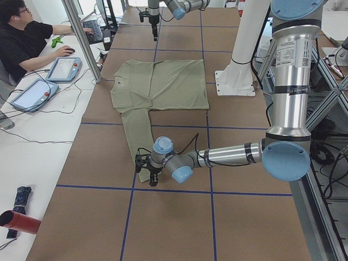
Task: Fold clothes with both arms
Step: 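Lower the left gripper onto the other sleeve cuff and grasp it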
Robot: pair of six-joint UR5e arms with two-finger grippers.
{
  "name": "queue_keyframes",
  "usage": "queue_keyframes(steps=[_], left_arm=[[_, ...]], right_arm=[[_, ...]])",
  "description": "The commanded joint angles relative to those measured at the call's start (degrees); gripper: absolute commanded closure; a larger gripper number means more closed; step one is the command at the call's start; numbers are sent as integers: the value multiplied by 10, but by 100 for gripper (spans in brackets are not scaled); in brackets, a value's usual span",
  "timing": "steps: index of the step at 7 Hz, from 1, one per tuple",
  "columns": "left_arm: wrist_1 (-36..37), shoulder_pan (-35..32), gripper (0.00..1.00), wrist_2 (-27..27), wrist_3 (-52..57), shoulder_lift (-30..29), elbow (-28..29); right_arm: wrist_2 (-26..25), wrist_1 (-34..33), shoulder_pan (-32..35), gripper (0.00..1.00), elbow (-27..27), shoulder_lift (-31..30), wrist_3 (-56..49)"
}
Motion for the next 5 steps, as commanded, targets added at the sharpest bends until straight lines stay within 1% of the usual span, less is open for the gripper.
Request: queue_keyframes(steps=[1, 2, 3, 5], left_arm=[[0, 0, 34, 0, -1, 0, 2], [0, 0, 42, 0, -1, 0, 3], [0, 0, 57, 0, -2, 0, 0], [1, 0, 84, 0, -4, 0, -6]], right_arm=[[1, 0, 0, 0, 1, 0, 0], [1, -1, 1, 0, 8, -2, 0], [2, -1, 1, 0, 11, -4, 0], [2, -1, 1, 0, 13, -5, 0]])
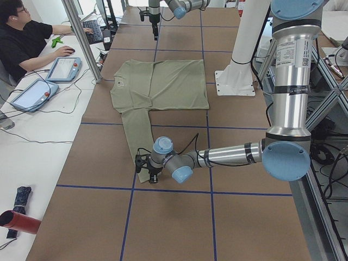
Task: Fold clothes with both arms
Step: 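Lower the left gripper onto the other sleeve cuff and grasp it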
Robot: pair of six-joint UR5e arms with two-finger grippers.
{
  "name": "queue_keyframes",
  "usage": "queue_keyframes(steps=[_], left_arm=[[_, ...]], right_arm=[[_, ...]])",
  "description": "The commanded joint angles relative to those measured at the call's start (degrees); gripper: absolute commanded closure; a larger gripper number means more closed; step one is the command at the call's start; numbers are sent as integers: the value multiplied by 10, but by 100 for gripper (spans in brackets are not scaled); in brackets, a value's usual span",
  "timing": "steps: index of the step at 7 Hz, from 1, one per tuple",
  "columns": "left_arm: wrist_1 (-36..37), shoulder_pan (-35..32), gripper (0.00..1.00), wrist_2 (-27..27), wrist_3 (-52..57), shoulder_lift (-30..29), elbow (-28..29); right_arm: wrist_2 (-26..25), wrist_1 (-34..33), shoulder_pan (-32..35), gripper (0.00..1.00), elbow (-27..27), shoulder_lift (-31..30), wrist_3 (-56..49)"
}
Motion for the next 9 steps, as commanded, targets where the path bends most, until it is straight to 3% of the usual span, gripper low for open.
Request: queue_keyframes(steps=[1, 3, 5, 7, 9], left_arm=[[2, -1, 99, 0, 0, 0, -9], [5, -2, 100, -3, -1, 4, -33], [39, -3, 100, -14, -2, 8, -91], [208, -2, 100, -16, -1, -43, -197], [381, -1, 100, -16, -15, -177, -225]], right_arm=[[-1, 0, 0, 0, 0, -1, 0], [0, 0, 0, 0, 0, -8, -1], [0, -2, 6, 0, 19, -22, -1], [19, -4, 18, 0, 39, -45, -1], [43, -3, 53, 0, 54, -80, -6]])
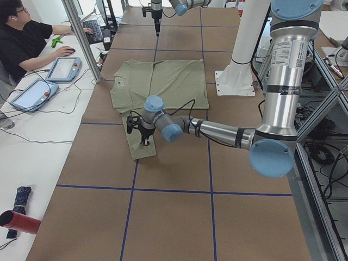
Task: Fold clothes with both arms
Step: 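Carry the grasped sleeve with the left gripper across the shirt body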
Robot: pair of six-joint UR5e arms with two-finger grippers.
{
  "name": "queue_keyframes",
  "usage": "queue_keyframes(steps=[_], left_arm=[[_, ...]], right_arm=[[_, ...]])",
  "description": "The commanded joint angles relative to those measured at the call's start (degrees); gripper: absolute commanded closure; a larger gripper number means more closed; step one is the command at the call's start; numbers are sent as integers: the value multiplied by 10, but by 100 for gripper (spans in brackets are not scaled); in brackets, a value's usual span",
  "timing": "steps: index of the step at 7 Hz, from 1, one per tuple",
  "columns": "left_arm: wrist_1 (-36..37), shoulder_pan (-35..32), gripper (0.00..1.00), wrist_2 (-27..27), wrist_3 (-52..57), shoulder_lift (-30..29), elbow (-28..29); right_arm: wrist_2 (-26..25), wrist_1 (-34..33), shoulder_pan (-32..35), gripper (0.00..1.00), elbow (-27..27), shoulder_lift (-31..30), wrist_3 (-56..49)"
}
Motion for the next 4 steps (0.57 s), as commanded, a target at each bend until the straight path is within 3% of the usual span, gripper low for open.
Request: queue_keyframes(steps=[1, 4], left_arm=[[134, 3, 100, -1, -64, -145, -11], [152, 9, 100, -33, -130, -276, 26]], right_arm=[[15, 0, 26, 0, 9, -26, -8], [14, 3, 32, 0, 8, -49, -12]])
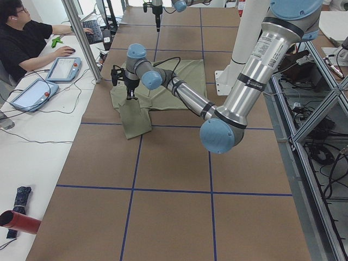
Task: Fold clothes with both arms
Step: 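Carry the grasped sleeve with the left gripper across the shirt body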
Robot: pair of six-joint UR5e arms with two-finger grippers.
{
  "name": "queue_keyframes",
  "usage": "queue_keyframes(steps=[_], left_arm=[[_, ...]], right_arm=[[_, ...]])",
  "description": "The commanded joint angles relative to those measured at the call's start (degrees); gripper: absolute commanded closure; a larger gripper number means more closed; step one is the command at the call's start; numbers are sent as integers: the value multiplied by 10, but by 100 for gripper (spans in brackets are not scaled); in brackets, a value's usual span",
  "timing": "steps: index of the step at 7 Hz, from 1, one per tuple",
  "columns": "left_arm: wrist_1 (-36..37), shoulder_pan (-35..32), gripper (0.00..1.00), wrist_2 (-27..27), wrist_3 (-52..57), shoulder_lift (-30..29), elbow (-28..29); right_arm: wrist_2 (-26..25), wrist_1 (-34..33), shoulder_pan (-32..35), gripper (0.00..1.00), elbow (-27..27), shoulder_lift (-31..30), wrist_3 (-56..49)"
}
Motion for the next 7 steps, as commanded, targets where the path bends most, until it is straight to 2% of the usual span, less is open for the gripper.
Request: queue_keyframes(steps=[1, 4, 5, 6, 7], left_arm=[[5, 2, 100, -25, -32, -105, 44], [3, 50, 100, -49, -176, -257, 104], [-3, 93, 100, -44, -220, -285, 120], [-8, 122, 100, -30, -242, -286, 120], [-43, 158, 100, 10, -271, -284, 137]], right_arm=[[3, -3, 15, 0, 1, -13, -1], [57, 0, 87, 0, 1, -84, -85], [58, 0, 88, 0, 0, -85, -86], [58, 0, 88, 0, -1, -85, -86], [58, 0, 88, 0, -1, -86, -85]])
